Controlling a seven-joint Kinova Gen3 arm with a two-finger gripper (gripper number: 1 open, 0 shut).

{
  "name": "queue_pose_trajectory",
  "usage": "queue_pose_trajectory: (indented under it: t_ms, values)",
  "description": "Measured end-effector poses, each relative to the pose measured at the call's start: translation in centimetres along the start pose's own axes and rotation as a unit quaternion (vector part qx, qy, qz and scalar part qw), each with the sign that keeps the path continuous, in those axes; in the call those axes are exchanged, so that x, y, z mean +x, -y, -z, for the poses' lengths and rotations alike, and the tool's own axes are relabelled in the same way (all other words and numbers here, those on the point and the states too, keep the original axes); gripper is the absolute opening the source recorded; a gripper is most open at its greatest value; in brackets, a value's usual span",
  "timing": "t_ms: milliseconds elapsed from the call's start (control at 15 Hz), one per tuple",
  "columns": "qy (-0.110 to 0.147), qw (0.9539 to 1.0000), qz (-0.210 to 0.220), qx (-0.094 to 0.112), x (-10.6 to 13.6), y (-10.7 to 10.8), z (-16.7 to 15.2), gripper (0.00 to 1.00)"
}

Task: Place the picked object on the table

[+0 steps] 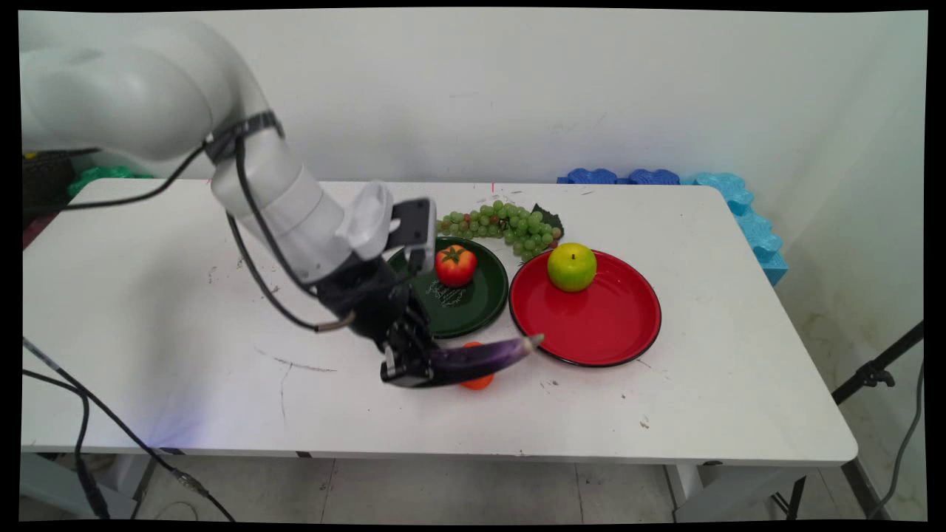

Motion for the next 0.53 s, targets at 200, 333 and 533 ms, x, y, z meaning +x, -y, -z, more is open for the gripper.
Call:
queue_pose_trajectory:
  t_ms: [200, 333, 533]
  values:
    - [-0.002, 1.0, 0.005, 0.004, -0.9, -1.0, -2.0, 0.0]
    - [-0.004, 1.0, 0.006, 0.007, -1.2, -1.1, -2.9, 0.0]
    - [-0.007, 0.9999, 0.008, 0.012, -1.6, -1.3, -4.4, 0.0]
